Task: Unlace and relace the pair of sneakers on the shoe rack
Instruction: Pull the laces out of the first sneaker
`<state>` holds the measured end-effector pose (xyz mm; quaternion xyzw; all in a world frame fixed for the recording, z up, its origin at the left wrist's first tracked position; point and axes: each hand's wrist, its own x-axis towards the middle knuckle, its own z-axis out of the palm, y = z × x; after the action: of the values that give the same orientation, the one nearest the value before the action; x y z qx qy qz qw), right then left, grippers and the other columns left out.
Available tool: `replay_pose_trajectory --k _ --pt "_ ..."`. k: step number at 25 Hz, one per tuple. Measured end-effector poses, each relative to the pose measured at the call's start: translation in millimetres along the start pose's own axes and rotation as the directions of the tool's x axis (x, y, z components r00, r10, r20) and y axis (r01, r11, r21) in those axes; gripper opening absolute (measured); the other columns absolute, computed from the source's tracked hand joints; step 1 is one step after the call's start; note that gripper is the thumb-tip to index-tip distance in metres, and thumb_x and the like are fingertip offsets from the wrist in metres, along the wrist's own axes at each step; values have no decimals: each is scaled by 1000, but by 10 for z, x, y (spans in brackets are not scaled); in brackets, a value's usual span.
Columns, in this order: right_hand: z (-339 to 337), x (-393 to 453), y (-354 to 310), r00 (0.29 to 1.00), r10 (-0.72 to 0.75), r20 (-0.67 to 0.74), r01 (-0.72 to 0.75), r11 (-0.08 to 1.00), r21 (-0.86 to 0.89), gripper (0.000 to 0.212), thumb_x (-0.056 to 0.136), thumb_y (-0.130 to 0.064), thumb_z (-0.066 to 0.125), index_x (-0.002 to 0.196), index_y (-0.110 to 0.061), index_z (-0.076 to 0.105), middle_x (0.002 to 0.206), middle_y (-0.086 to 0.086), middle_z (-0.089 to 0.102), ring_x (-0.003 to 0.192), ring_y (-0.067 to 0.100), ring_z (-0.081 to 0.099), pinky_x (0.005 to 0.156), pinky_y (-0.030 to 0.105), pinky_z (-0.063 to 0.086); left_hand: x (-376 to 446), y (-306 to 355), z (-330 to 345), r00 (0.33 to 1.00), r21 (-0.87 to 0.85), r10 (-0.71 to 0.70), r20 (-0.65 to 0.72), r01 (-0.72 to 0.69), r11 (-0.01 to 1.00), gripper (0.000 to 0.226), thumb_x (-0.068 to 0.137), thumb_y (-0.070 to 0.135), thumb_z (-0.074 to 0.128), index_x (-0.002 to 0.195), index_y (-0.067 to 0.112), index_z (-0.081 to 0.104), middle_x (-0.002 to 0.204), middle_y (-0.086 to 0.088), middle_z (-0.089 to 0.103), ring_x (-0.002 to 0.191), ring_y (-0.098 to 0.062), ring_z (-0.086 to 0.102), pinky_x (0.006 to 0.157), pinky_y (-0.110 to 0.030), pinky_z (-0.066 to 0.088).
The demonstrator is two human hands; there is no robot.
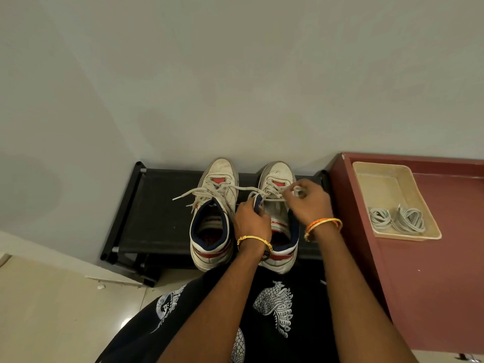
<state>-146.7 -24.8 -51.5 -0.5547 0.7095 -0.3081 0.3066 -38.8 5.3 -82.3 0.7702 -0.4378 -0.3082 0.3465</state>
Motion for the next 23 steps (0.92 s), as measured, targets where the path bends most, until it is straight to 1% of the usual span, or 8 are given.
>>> replay_pose_trajectory --k 3,6,11,14,17,20,22,23 --pt "364 -63 -87 986 -128 107 164 856 -491 28 87 -33 61 111 -20 67 122 11 51 113 28 48 96 39 40 26 -15 3 1000 -27 -7 2 7 1000 22 90 3 48 103 4 65 98 -18 63 89 -31 60 72 -32 44" --pt "418 -46 -102 992 -76 101 119 830 -546 27 91 -30 57 115 -22 68 129 12 45 119 30 43 103 43 36 24 -28 -1 1000 -34 17 19 -16 999 24 89 3 48 104 6 66 97 -17 63 89 -31 60 76 -36 48" --pt "202 -115 -36 996 -74 -49 73 997 -28 6 84 -16 67 87 -14 71 105 8 43 100 24 49 89 32 42 20 -17 8 1000 -35 26 11 -26 999 27 88 3 49 109 7 65 102 -16 63 94 -31 60 79 -36 48" --pt "-140 -104 5 991 21 -134 28 934 355 12 88 -11 63 77 -17 63 96 8 54 80 13 51 72 22 40 15 -25 19 1000 -17 5 7 -5 1000 23 91 7 50 108 7 65 105 -15 63 95 -29 60 77 -32 46" --pt "-416 -121 78 970 217 -107 -33 560 828 23 95 -6 49 77 -19 55 82 -1 61 75 13 58 75 34 44 15 -28 22 1000 -14 -4 -3 4 1000 20 91 8 50 105 5 65 103 -16 63 92 -31 60 74 -32 45" --pt "-463 -102 103 951 301 77 -150 227 962 22 99 -12 38 83 -18 51 75 -3 69 72 13 68 70 28 50 6 -9 8 1000 9 -7 -1 7 1000 21 91 7 50 105 2 64 103 -17 62 91 -31 59 70 -30 41" --pt "-370 -91 42 937 342 75 -184 301 935 17 98 -13 43 83 -15 53 65 -1 63 58 14 64 61 27 50 3 4 2 1000 4 -9 -5 9 1000 22 92 7 50 108 3 64 104 -16 62 94 -31 60 72 -30 43" --pt "-291 -93 -2 942 334 6 -174 474 863 14 96 -12 48 83 -14 54 65 0 58 56 15 59 58 27 47 3 6 0 1000 2 -8 -6 8 1000 23 92 7 50 109 4 64 105 -16 62 94 -31 60 73 -31 44"
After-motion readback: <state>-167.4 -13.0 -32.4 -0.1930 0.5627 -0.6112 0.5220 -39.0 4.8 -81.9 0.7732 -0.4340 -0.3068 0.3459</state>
